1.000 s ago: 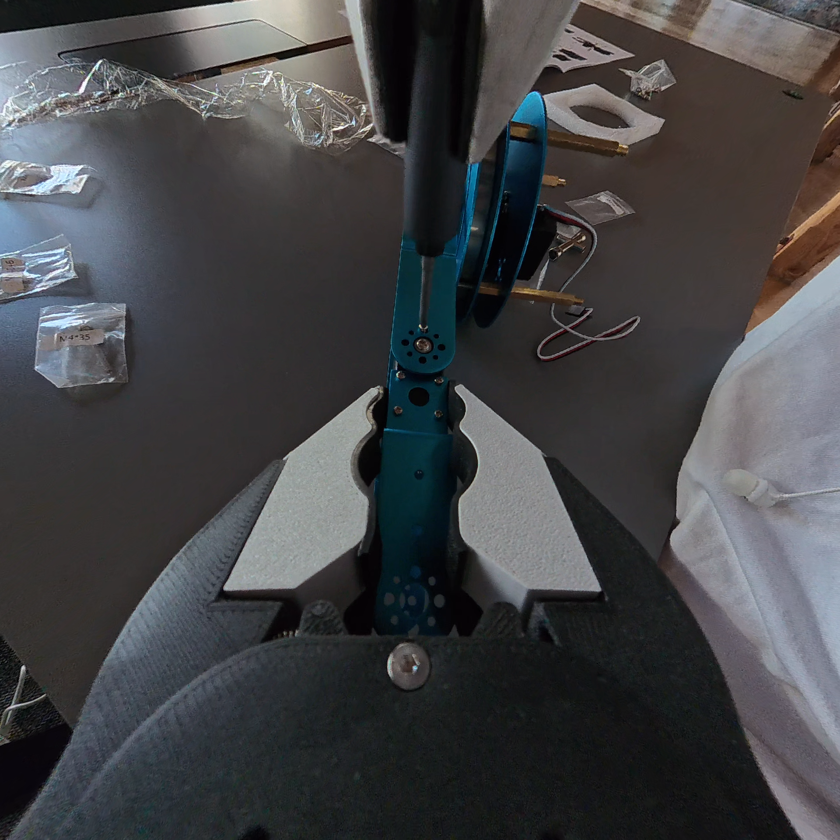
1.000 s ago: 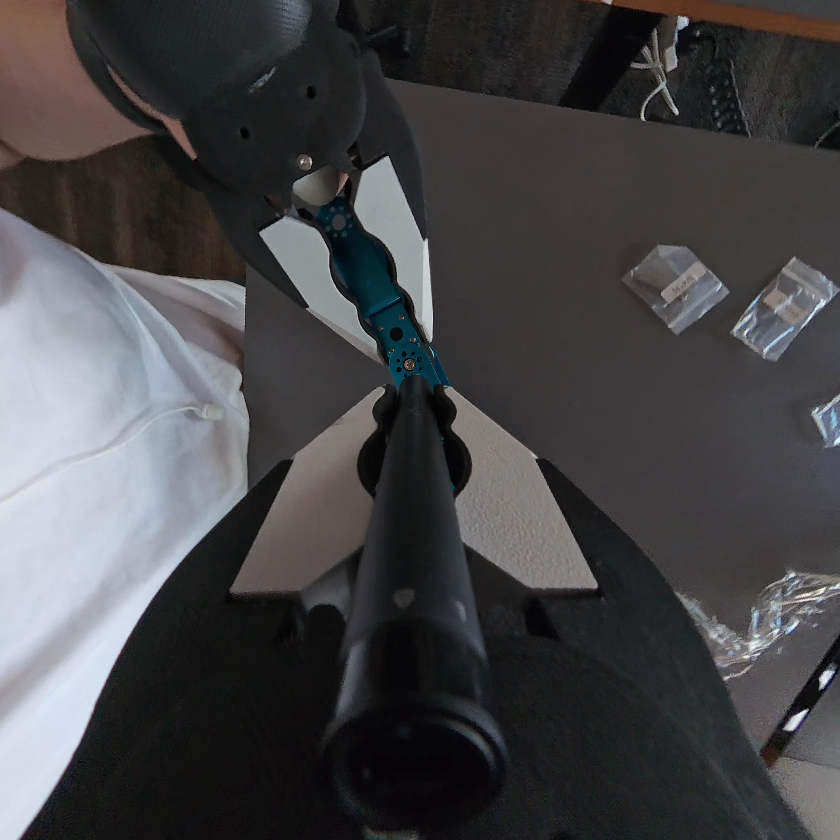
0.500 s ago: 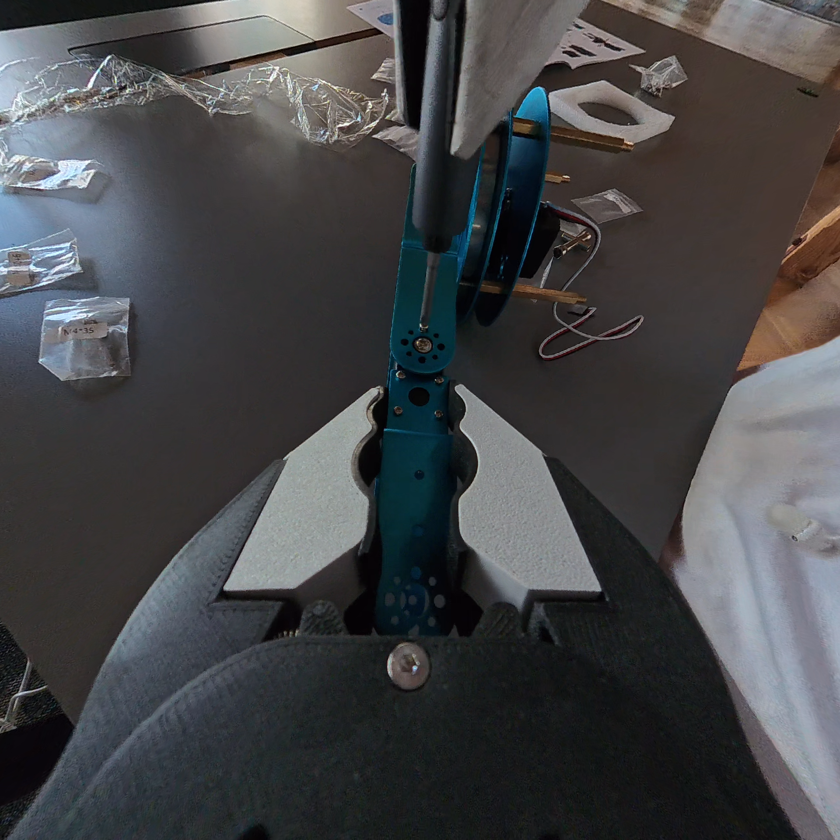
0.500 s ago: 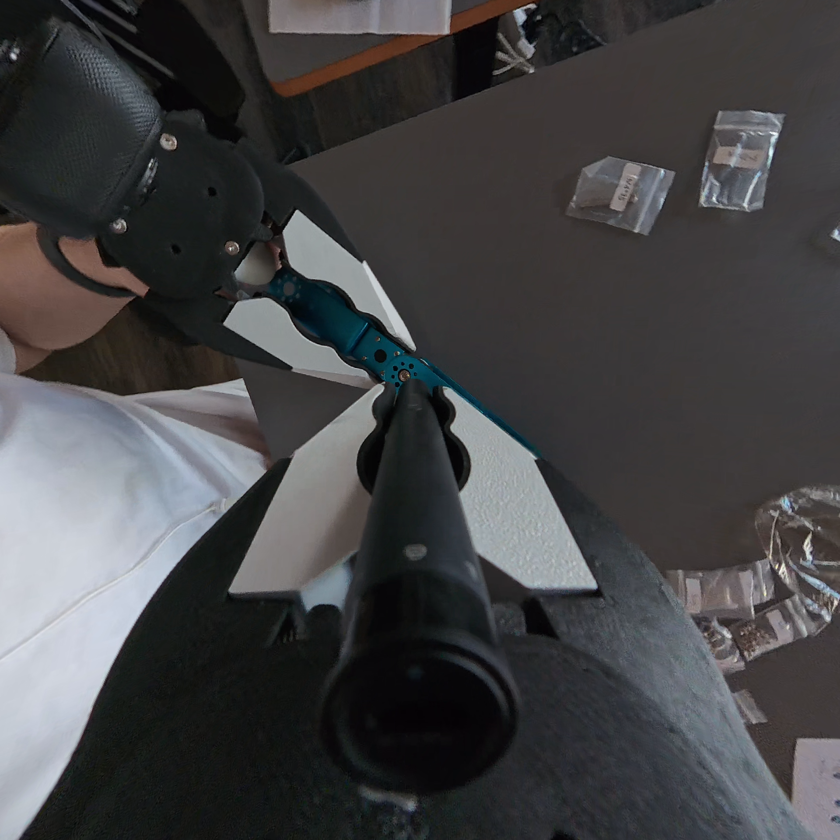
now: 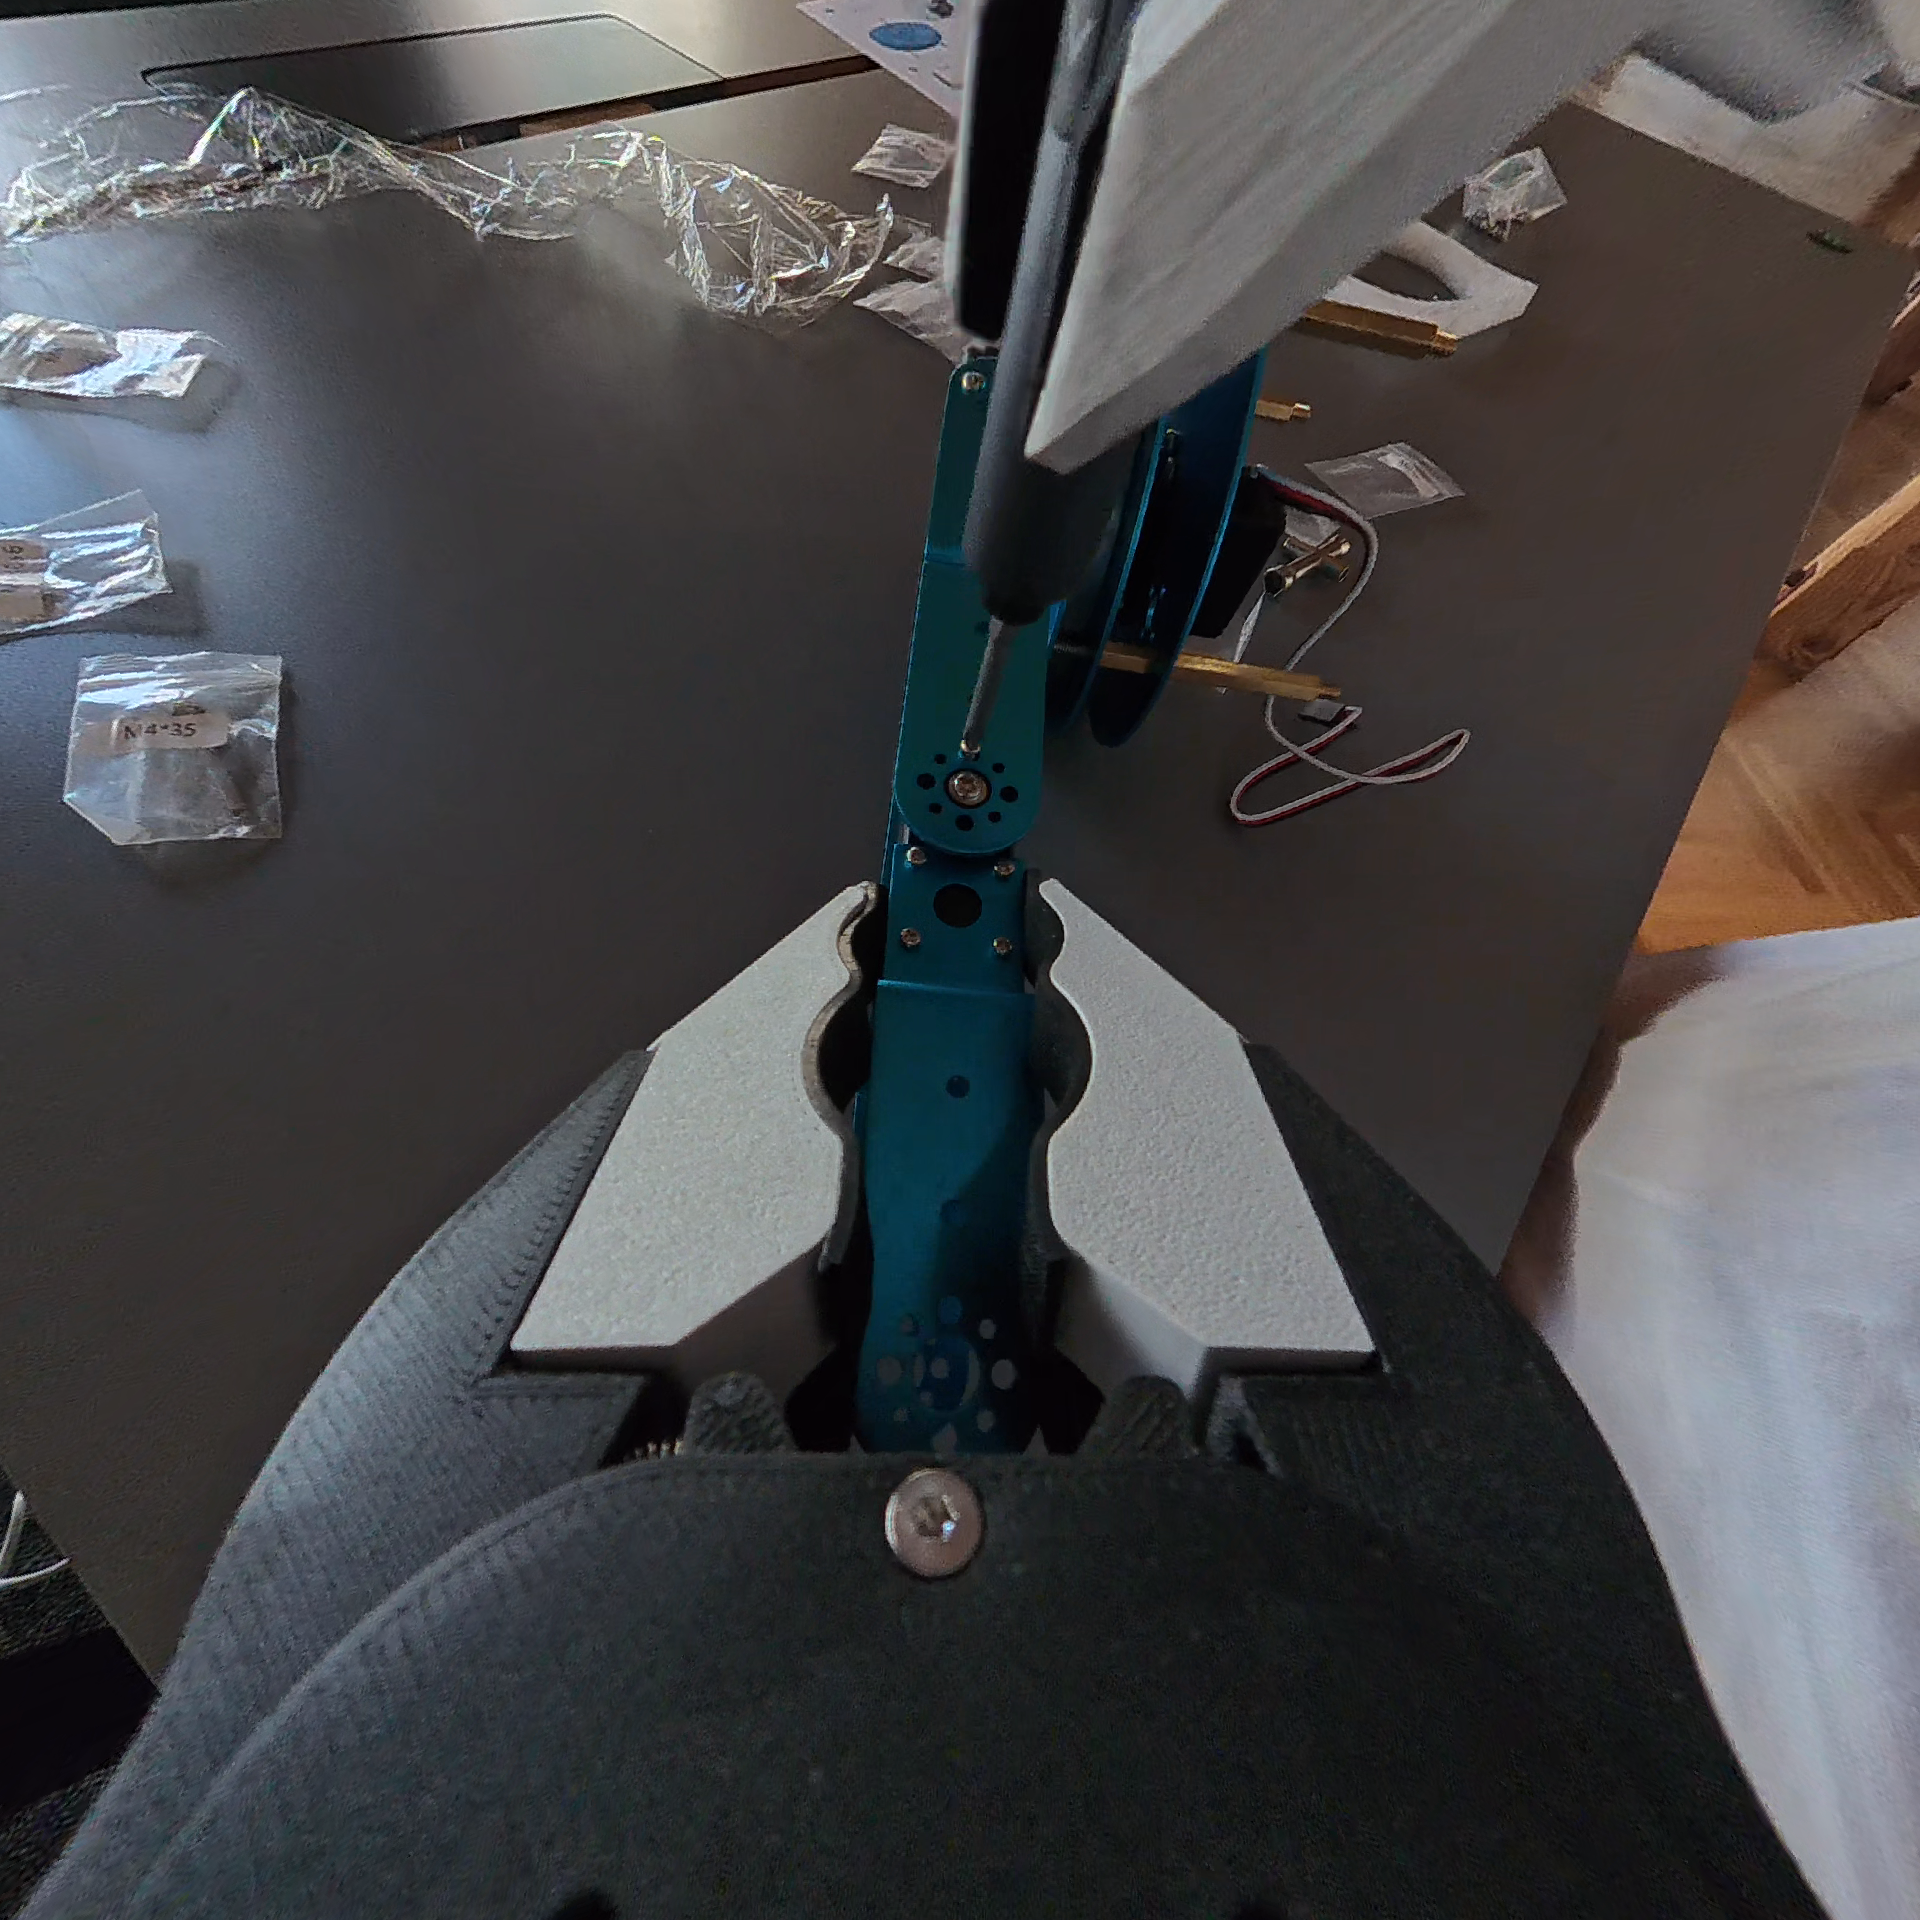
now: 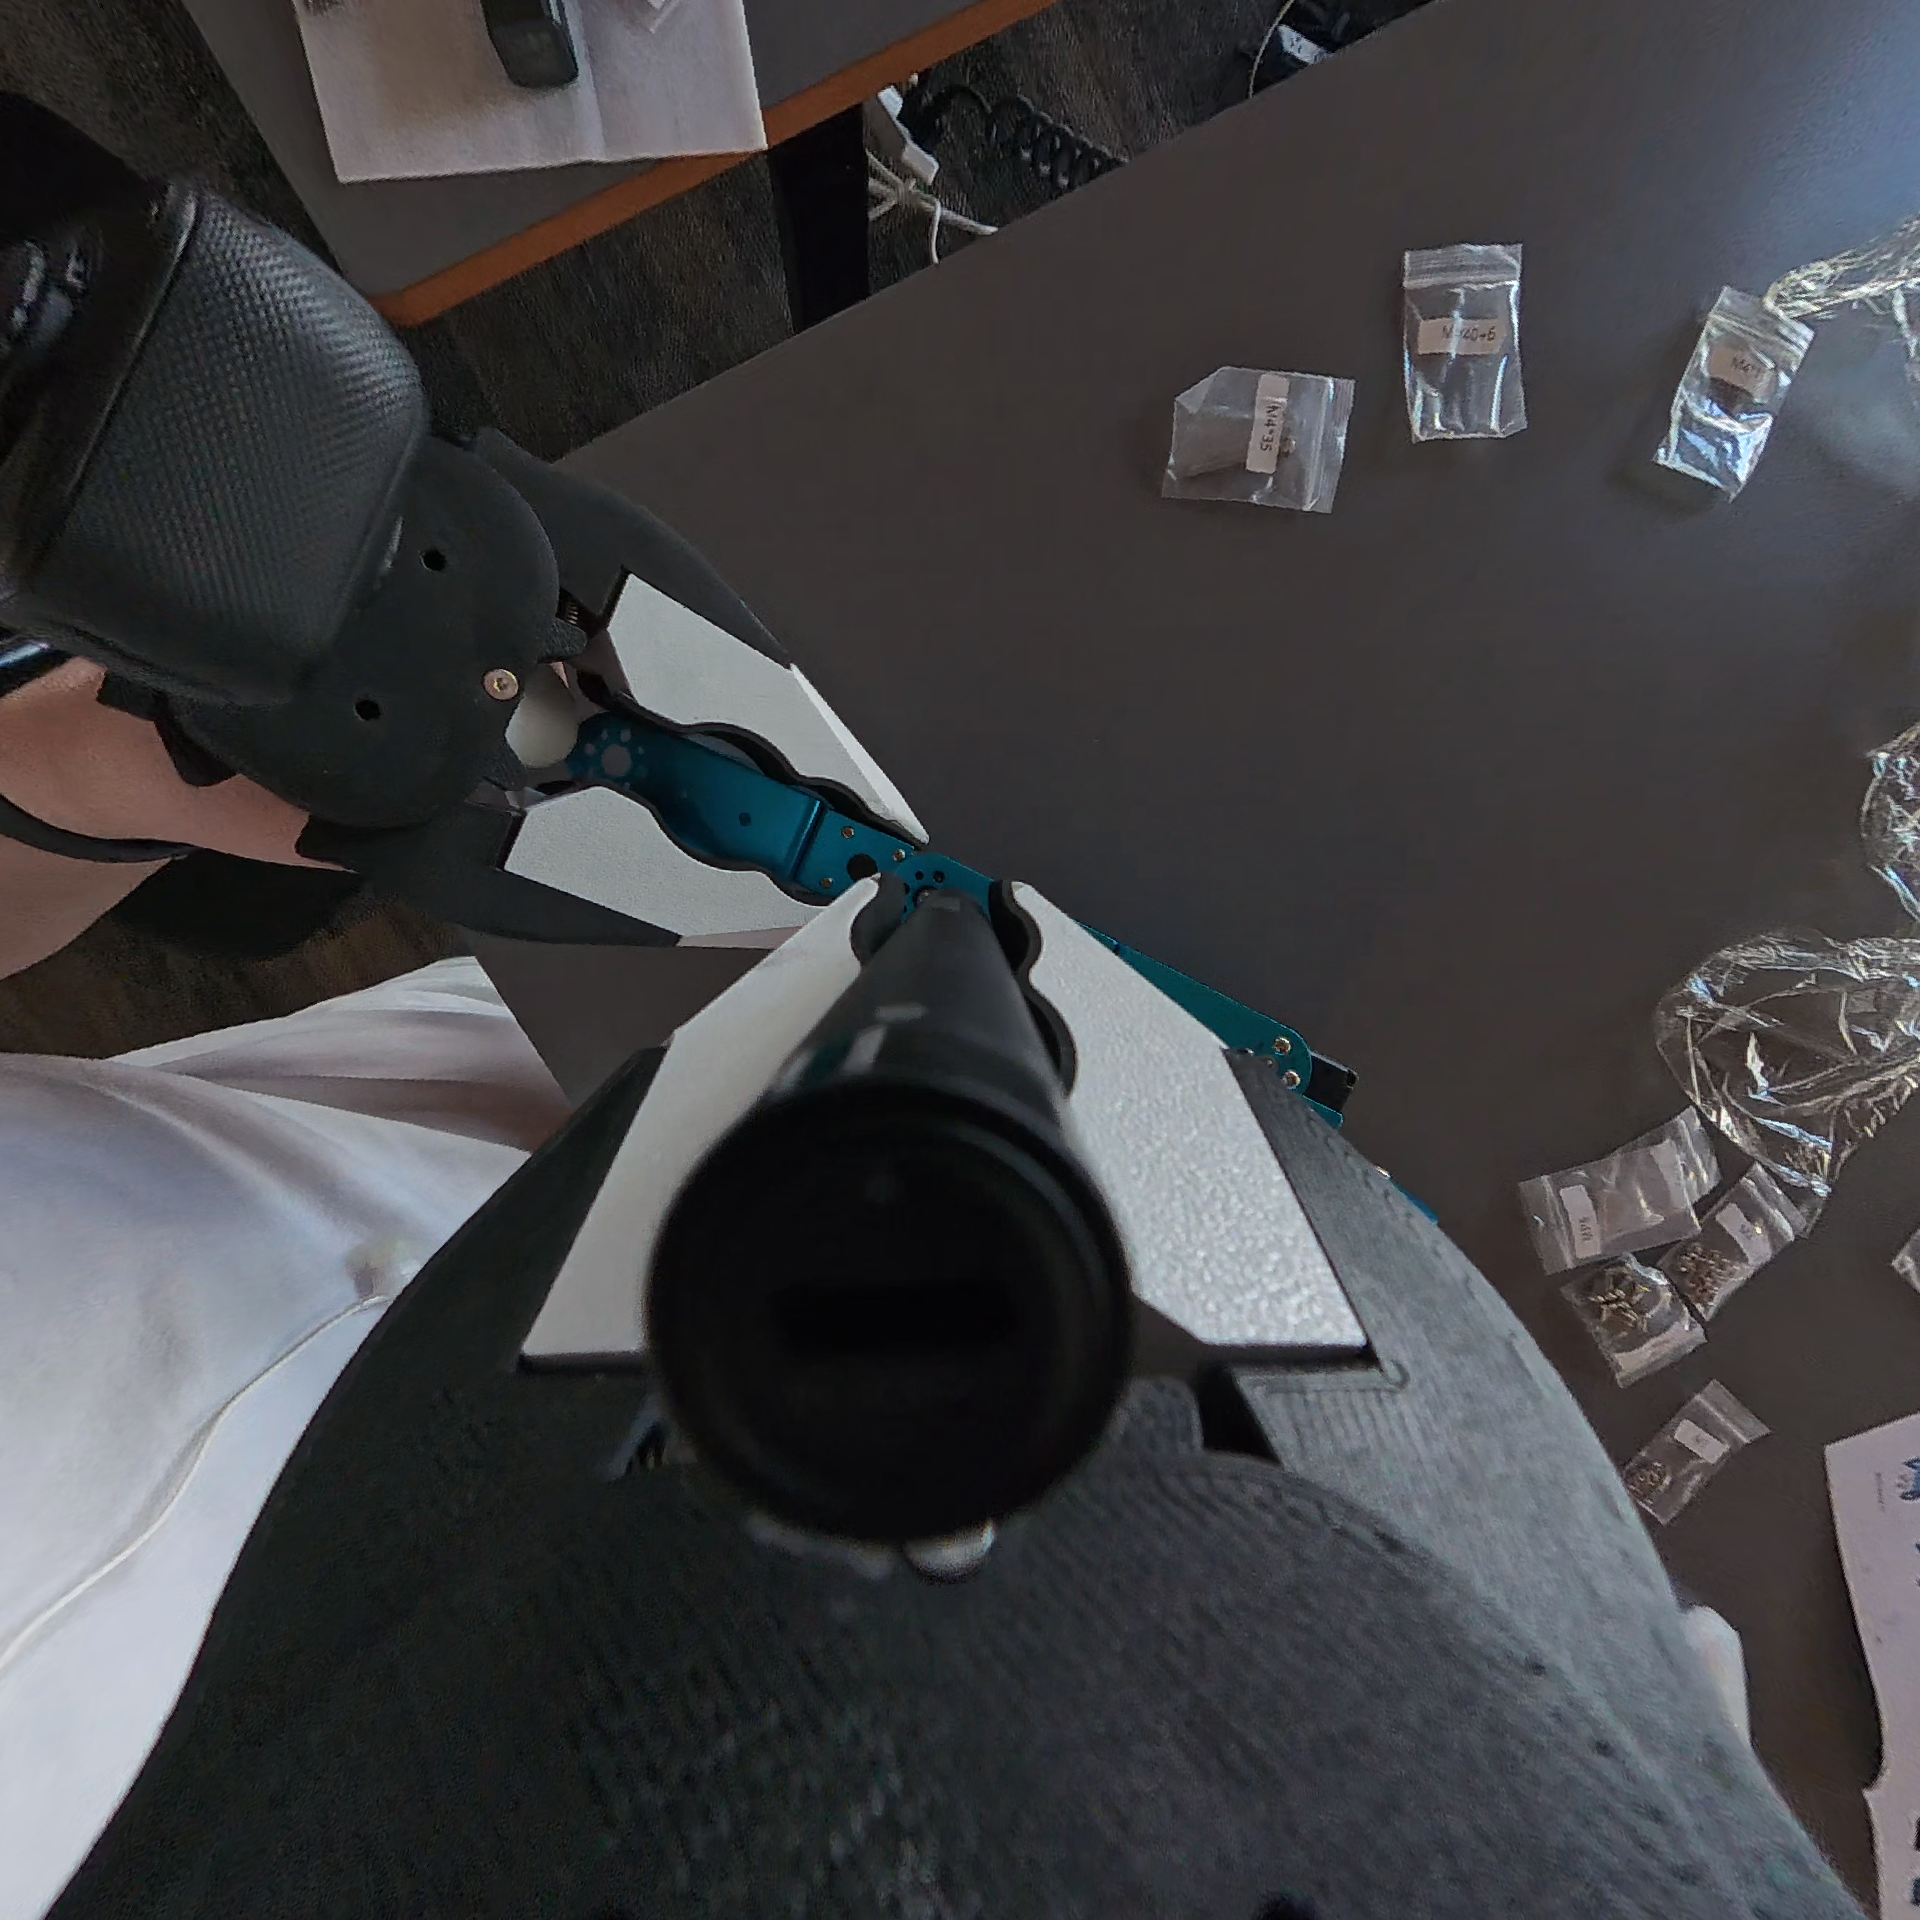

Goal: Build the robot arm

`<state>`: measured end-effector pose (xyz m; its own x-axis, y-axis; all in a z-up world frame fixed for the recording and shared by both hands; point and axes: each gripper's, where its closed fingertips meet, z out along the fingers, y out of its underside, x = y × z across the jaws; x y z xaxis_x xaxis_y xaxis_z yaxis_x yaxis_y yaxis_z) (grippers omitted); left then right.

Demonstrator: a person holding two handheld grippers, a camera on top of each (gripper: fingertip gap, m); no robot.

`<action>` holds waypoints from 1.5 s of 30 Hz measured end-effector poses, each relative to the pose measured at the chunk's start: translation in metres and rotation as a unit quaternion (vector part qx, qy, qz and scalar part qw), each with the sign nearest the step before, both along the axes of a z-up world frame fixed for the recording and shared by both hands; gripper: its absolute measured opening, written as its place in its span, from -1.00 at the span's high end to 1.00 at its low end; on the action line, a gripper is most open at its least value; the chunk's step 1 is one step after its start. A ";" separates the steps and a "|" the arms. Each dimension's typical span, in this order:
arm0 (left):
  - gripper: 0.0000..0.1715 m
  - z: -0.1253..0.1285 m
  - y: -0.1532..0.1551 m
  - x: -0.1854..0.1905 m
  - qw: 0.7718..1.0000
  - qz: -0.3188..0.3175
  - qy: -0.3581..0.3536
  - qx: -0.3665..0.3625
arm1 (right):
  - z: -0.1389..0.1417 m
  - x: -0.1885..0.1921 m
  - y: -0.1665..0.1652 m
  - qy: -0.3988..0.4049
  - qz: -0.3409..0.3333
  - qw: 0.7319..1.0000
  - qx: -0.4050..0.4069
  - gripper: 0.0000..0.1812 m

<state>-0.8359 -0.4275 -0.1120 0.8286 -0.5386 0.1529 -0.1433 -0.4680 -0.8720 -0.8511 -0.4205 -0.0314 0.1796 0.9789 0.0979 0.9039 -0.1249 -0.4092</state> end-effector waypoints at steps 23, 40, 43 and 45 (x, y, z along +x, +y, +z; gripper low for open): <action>0.72 -0.010 -0.002 -0.003 0.999 -0.038 0.020 0.016 | -0.008 -0.001 0.000 -0.030 -0.007 0.999 -0.032 0.78; 0.60 -0.004 -0.003 -0.006 0.998 -0.049 -0.027 0.032 | -0.009 0.000 -0.002 -0.032 -0.057 0.998 -0.014 0.78; 0.43 0.001 -0.008 -0.016 0.997 -0.060 -0.029 0.034 | -0.009 -0.001 -0.002 -0.034 -0.059 0.998 -0.017 0.78; 0.36 0.009 -0.015 -0.022 0.995 -0.083 -0.042 0.037 | -0.009 -0.001 -0.002 -0.035 -0.058 0.998 -0.016 0.78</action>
